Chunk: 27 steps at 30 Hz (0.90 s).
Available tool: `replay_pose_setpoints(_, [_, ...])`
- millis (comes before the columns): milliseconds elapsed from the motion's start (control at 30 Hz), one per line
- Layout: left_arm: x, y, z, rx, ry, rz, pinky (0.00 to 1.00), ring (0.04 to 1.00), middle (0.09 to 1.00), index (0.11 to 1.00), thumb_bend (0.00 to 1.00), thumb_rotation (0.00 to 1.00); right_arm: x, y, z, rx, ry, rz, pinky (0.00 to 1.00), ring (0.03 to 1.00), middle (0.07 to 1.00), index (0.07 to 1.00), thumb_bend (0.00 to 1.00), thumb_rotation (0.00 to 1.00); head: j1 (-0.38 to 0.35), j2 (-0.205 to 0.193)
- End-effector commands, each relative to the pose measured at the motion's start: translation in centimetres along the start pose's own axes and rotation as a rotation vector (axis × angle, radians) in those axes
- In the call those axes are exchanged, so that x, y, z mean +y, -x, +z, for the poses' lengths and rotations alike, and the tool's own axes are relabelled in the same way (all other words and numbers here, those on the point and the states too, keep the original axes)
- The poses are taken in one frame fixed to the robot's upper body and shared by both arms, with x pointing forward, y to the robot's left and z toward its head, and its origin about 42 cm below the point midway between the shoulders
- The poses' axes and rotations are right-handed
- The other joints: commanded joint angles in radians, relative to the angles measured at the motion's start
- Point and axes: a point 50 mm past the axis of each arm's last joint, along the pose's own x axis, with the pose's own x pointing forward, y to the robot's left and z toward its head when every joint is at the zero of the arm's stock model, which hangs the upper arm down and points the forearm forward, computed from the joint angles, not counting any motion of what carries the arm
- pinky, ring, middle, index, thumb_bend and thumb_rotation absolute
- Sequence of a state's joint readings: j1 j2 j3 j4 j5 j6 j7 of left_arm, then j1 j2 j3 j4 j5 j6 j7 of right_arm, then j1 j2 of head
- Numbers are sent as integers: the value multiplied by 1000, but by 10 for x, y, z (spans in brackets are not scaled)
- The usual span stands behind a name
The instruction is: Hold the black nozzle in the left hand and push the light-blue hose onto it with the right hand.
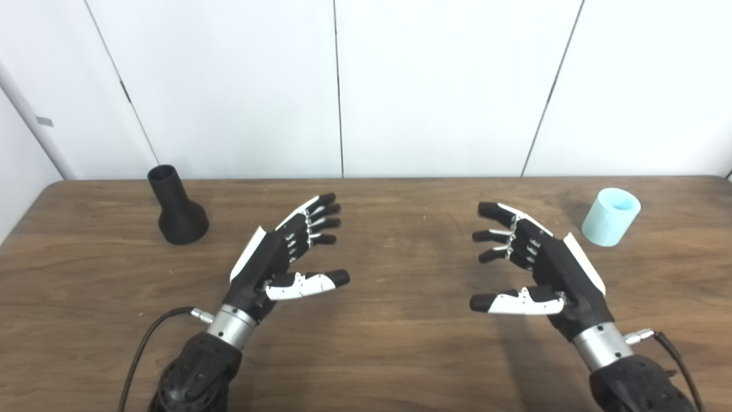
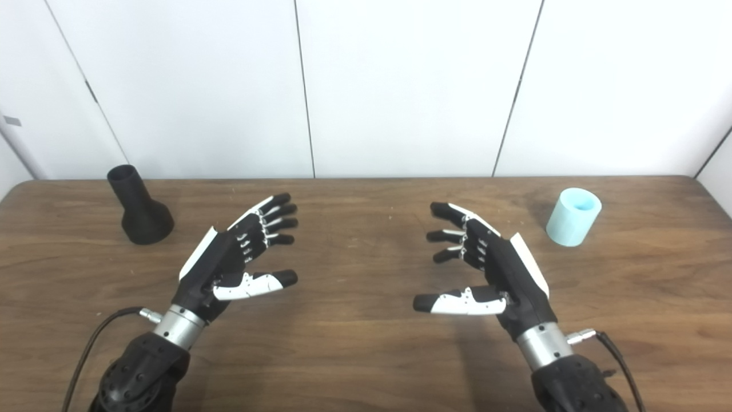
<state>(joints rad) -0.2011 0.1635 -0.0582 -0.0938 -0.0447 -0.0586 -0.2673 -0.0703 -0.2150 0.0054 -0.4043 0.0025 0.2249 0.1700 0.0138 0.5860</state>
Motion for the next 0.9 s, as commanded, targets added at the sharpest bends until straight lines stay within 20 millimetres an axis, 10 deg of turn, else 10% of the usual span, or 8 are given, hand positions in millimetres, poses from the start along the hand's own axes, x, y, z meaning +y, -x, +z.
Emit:
replay_pose_setpoints(0, [5,-8,12,-77,-34,-1,788,892,925,899,765,259,-5,-5,12,-50,22,7,830,918,987,932,895,227,-2,2])
replay_pose_setpoints(633, [7,-9,12,-81,-30,-17,779,884,916,903,758,254,-3,-5,15,-55,18,-3,795,906,983,935,904,229,-8,8])
replay_pose_setpoints(867, [-5,-12,10,-81,-24,-18,769,870,906,899,755,247,-12,-2,9,-56,12,-6,787,903,982,942,890,210,144,-29])
